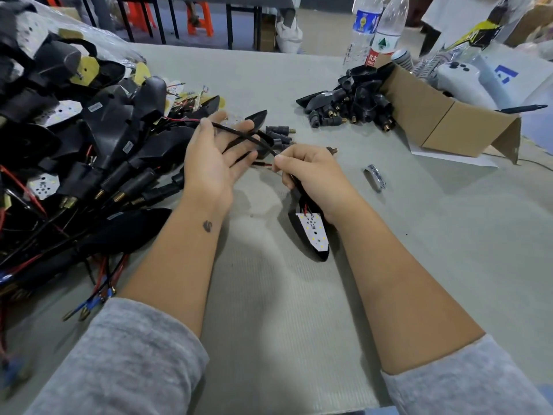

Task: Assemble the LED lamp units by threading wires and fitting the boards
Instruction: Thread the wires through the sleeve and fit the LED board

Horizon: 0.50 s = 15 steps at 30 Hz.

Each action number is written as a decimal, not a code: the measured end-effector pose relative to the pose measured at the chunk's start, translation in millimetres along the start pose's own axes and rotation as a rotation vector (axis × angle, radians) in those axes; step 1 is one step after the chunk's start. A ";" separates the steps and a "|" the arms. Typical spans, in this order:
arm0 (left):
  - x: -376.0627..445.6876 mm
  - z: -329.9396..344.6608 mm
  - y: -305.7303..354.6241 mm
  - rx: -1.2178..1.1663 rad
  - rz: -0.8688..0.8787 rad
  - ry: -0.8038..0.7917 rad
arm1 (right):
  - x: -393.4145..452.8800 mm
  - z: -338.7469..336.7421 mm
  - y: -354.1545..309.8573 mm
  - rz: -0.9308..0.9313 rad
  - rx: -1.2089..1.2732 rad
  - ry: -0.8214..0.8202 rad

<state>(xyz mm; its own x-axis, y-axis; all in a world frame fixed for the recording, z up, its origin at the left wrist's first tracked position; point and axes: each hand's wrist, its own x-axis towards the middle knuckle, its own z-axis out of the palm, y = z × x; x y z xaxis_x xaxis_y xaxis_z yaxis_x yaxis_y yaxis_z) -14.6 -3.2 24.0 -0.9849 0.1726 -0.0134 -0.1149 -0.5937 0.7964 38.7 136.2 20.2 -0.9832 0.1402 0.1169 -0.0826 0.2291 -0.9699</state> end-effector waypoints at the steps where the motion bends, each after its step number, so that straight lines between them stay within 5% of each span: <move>1: 0.0 -0.8 -0.5 -0.002 0.020 -0.003 | -0.1 -1.1 -0.1 0.002 0.000 -0.019; 15: 2.5 3.9 -5.3 -0.125 0.013 0.083 | -4.0 -0.1 -2.5 0.034 -0.062 -0.164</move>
<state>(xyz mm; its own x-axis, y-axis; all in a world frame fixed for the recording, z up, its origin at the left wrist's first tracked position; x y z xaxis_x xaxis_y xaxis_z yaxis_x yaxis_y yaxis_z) -15.9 3.4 22.2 -0.9931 0.1018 -0.0576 -0.1121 -0.6893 0.7158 42.9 135.1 22.2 -0.9990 -0.0087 0.0429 -0.0436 0.2865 -0.9571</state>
